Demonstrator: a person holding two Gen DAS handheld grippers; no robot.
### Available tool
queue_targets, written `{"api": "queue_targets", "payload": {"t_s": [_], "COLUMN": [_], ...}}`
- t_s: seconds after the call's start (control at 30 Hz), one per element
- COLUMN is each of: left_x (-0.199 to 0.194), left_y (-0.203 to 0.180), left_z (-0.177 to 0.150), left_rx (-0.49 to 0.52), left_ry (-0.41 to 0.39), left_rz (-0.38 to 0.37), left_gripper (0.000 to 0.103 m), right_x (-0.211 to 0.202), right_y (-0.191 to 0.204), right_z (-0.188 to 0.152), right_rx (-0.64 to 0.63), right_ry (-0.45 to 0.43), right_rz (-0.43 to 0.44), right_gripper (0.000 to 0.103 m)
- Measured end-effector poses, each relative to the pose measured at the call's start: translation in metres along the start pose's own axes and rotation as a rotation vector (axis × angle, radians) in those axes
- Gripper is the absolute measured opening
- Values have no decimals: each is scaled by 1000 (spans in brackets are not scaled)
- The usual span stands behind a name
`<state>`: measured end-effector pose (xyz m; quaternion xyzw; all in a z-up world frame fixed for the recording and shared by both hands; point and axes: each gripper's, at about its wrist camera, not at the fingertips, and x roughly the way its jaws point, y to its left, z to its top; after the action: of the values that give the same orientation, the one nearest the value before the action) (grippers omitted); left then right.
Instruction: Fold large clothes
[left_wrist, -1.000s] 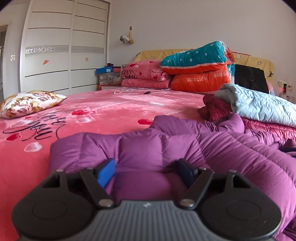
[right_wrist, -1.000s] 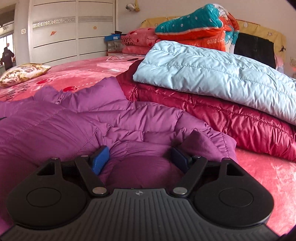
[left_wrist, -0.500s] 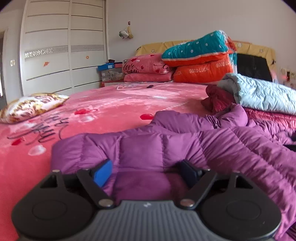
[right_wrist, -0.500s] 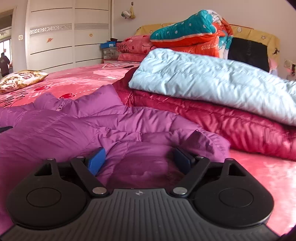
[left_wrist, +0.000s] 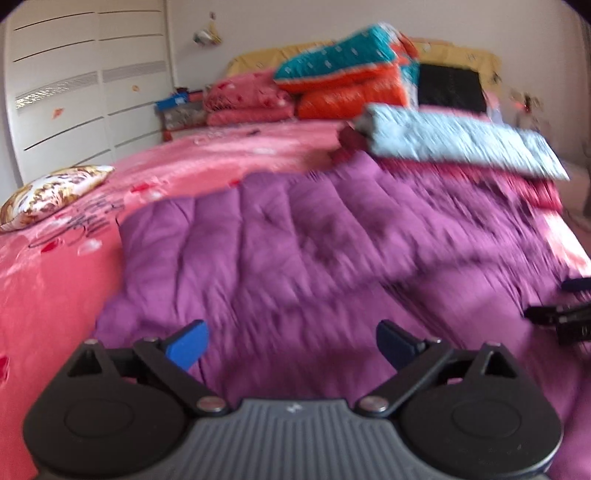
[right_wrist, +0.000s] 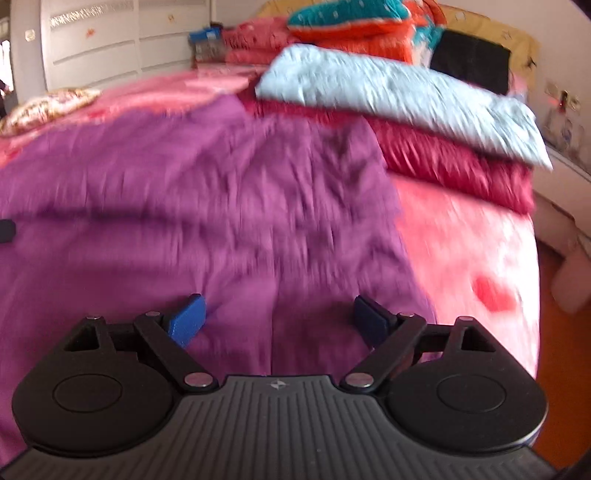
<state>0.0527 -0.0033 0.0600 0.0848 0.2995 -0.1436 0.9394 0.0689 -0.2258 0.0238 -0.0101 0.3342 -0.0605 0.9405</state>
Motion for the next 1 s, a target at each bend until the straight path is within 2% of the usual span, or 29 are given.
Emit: {"api": "queue_targets", "payload": {"t_s": [0.13, 0.3, 0.53, 0.87, 0.93, 1.0], "left_x": [-25, -55, -97, -155, -168, -184], "left_y": [-15, -21, -29, -21, -14, -2], "left_z": [-23, -49, -73, -105, -106, -104], "left_rx": [33, -1, 15, -48, -67, -77], "left_ry": [56, 99, 103, 140, 129, 85], "left_rz": [-25, -59, -75, -189, -186, -164], "left_gripper": [97, 97, 97, 99, 99, 99], "right_x": [-33, -75, -121, -169, -177, -187], "right_y": [0, 2, 5, 4, 3, 2], "right_z": [-24, -56, -94, -122, -125, -124], "right_rx": [20, 33, 13, 21, 27, 21], "right_ry": [1, 23, 96, 208, 226, 236], "right_rz": [-23, -35, -9, 80, 90, 97], "right_gripper": [103, 103, 103, 103, 103, 103]}}
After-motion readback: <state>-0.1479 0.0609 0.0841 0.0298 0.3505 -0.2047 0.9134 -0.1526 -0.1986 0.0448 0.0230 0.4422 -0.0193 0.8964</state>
